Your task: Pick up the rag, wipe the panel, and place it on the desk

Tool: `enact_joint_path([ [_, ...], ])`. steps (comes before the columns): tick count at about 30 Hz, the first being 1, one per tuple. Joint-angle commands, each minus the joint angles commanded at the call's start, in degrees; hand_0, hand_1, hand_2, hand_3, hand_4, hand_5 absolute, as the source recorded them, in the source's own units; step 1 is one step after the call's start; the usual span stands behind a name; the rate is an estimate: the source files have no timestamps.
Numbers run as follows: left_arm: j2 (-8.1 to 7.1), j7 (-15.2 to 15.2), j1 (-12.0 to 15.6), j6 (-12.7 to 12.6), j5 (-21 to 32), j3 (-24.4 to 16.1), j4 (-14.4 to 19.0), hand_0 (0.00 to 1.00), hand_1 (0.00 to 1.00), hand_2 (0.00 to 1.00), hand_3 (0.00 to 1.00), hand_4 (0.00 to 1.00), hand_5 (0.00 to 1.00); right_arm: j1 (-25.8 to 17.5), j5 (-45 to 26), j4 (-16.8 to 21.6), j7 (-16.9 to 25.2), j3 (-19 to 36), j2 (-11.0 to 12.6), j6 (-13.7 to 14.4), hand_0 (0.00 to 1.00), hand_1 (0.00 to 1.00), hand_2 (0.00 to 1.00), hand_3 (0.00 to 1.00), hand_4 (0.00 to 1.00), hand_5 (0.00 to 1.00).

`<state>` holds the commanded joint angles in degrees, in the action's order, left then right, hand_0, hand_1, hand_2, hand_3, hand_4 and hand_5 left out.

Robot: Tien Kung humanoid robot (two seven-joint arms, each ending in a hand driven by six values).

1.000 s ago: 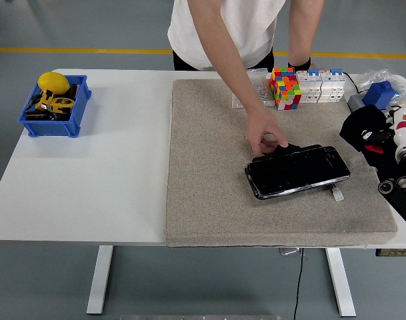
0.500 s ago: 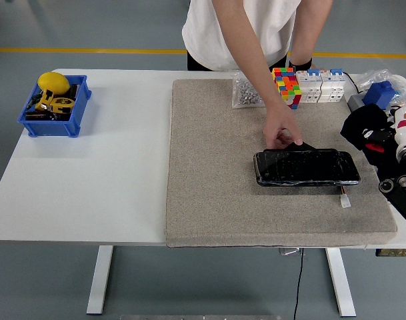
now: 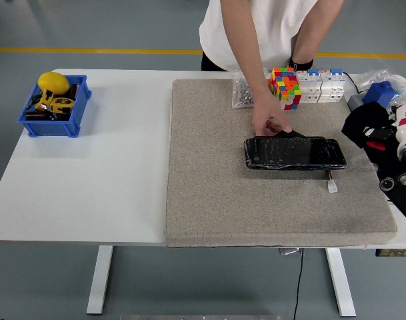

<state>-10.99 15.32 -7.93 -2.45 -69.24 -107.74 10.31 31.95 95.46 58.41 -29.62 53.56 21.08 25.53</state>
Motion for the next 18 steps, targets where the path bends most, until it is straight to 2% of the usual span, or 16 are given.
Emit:
enact_joint_path([
  [10, 0.06, 0.2, 0.3, -0.1, -0.5, -0.7, 0.0, 0.685, 0.729, 0.731, 0.606, 0.667, 0.624, -0.1, -0.1, 0.2, -0.4, -0.4, -0.2, 0.0, 0.243, 0.296, 0.34, 0.366, 0.731, 0.002],
  [18, 0.17, 0.0, 0.2, 0.0, 0.1, -0.1, 0.0, 0.685, 0.73, 0.731, 0.606, 0.667, 0.624, -0.5, -0.5, 0.7, -0.8, -0.8, -1.7, 0.2, 0.243, 0.296, 0.34, 0.365, 0.731, 0.002],
])
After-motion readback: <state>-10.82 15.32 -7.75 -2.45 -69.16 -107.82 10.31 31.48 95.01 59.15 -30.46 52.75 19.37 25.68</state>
